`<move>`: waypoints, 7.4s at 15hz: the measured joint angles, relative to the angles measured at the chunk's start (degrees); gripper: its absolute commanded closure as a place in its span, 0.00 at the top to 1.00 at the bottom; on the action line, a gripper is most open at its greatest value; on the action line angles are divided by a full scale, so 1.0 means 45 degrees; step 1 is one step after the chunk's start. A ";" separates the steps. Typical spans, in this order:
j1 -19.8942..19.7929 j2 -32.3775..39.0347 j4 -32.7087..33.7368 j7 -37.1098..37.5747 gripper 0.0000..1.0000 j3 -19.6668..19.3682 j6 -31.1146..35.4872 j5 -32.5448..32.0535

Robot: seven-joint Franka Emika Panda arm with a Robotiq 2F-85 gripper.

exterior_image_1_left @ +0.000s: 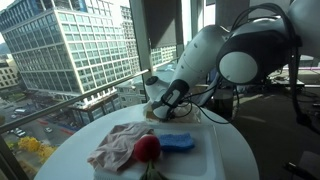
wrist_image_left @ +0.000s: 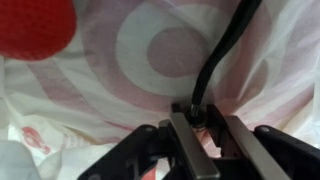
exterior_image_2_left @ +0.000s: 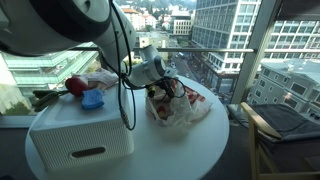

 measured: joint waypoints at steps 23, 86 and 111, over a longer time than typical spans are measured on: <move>-0.1564 -0.5879 -0.0020 -0.6481 0.07 0.3825 -1.3240 0.4692; -0.1716 -0.6412 -0.6762 -1.3455 1.00 0.3142 -0.1448 0.2356; -0.1472 -0.4742 -0.5188 -1.1954 0.21 0.2695 -0.1192 0.2660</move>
